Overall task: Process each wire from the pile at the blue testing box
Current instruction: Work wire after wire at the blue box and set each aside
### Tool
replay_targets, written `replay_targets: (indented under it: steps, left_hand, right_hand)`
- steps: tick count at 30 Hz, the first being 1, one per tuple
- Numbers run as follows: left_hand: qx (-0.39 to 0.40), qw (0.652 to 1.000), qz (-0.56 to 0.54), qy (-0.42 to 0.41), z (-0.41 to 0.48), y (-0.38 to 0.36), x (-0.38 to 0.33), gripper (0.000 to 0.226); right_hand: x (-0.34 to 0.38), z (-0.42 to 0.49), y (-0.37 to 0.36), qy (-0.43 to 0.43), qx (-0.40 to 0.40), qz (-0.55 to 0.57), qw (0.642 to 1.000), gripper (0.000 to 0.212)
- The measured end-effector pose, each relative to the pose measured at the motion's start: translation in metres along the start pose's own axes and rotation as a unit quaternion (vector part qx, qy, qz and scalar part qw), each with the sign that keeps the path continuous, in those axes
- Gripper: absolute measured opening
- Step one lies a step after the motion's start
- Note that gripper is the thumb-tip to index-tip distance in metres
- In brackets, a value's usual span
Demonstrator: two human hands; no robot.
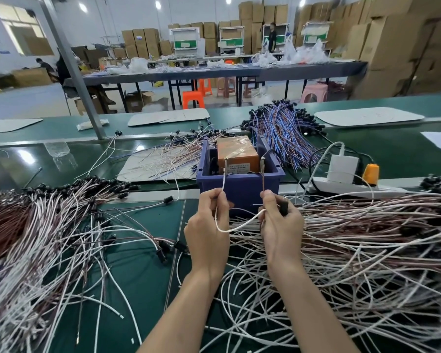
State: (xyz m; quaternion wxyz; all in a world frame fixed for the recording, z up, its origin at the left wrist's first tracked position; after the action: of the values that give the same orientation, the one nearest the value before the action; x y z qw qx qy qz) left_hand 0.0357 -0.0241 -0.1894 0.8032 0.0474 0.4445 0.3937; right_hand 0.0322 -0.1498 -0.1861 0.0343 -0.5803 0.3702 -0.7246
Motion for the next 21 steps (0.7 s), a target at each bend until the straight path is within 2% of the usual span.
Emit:
replay_targets:
  steps: [3, 9, 21]
  left_hand:
    - [0.001, 1.000, 0.003, 0.000, -0.0006, 0.0001, 0.0003, 0.017]
    - [0.001, 1.000, 0.007, 0.000, -0.0005, 0.0017, -0.0009, 0.022]
    - [0.001, 1.000, 0.008, -0.002, -0.0005, 0.0012, 0.0006, 0.021]
  right_hand:
    - [0.0007, 0.0029, -0.0001, -0.011, -0.006, 0.015, 1.000, 0.018]
    - [-0.0009, 0.0034, -0.0021, -0.001, -0.004, -0.023, 1.000, 0.025]
    - [0.0005, 0.0027, -0.0013, -0.010, -0.010, -0.042, 0.999, 0.028]
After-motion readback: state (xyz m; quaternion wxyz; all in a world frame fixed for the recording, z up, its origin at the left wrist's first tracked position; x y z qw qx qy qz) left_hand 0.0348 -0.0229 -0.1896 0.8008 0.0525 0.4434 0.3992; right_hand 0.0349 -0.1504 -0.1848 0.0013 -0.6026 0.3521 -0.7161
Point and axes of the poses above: each hand's wrist, its own z-axis towards the middle knuckle, its own y-axis out of the back of the hand, x = y × z, the point moved 3 cm from there along z, towards the middle knuckle, and after that the axes turned 13 degrees about z, right-handed, at the moved point
